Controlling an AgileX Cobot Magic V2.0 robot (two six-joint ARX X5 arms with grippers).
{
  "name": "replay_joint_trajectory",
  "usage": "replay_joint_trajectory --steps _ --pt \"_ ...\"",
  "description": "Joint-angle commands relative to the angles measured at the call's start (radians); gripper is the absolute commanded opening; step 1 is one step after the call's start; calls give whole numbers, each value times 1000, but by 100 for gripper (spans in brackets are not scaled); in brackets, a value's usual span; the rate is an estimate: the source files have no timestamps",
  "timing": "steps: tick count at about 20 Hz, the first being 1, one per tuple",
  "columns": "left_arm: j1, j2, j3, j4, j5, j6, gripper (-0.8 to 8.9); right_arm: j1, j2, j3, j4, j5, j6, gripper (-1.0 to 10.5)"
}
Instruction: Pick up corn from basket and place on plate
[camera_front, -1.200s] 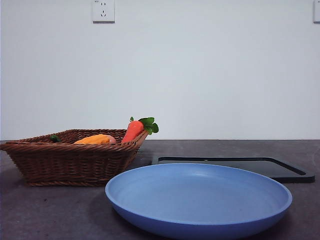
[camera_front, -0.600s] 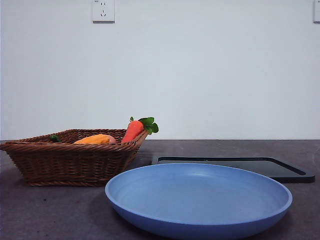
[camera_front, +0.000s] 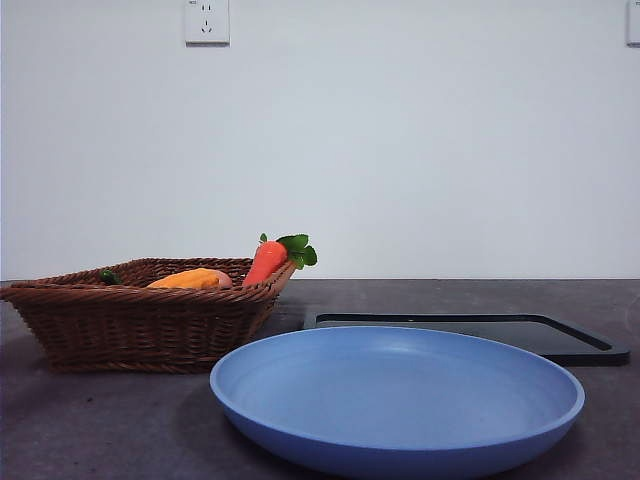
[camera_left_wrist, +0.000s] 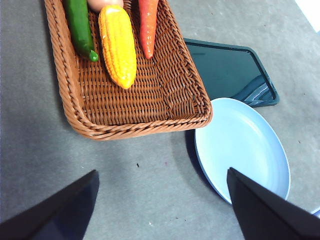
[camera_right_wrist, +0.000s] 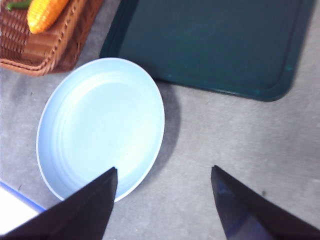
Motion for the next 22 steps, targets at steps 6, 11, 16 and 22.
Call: replay_joint_trajectory --steps 6,11,16,22 --pt "0 6 18 19 6 12 417 122 262 16 148 -2 26 307" --pt "0 6 18 19 6 12 417 183 470 16 257 3 26 288" --pt "0 6 18 19 6 12 417 249 603 16 338 23 26 270" --pt "0 6 18 19 6 1 417 274 684 16 367 43 26 120"
